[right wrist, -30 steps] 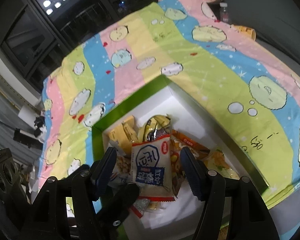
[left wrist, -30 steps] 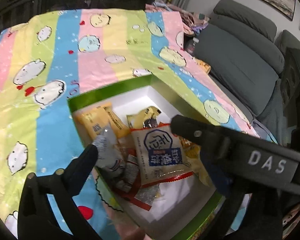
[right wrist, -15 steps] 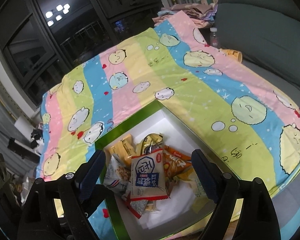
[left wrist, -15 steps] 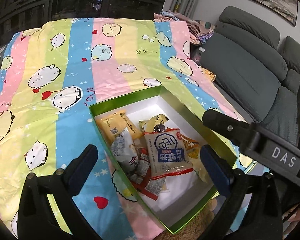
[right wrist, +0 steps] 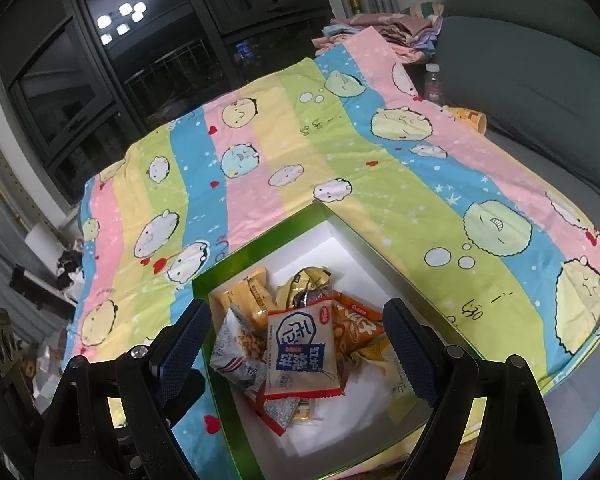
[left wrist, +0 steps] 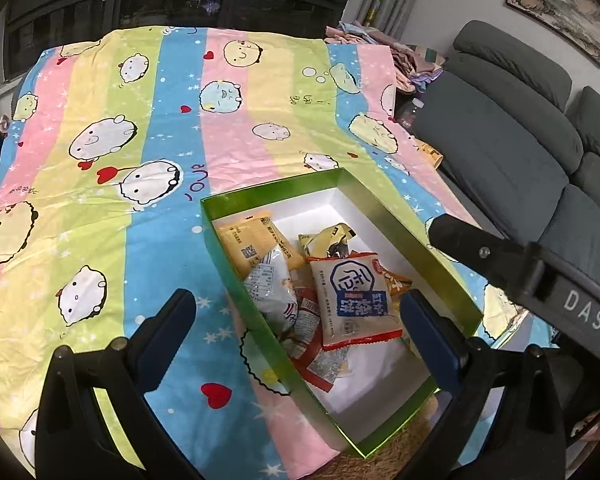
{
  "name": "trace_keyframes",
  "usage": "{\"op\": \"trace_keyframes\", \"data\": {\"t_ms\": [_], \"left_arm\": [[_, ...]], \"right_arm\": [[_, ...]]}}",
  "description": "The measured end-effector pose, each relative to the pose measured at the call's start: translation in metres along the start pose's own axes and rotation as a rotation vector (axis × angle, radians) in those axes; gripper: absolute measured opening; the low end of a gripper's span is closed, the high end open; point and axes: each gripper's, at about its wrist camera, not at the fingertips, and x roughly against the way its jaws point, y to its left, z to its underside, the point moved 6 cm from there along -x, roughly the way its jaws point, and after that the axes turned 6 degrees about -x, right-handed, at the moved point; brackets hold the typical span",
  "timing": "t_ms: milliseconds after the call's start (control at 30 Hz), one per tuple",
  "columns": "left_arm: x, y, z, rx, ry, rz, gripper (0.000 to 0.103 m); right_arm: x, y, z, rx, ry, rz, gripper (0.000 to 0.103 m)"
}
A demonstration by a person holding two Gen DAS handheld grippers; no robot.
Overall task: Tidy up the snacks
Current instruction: 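Lower the biscuit pack into the box and open the right tool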
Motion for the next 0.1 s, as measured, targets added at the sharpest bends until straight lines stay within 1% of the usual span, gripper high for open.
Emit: {"op": "trace_keyframes", "data": {"t_ms": [100], "left_arm": [[0.0038,0.0041,0.0013,0.004,-0.005,-0.006,0.102]], "right_arm": [[0.0016,0.0045,0.0017,0.013,-0.002,0.004,0.088]]}}
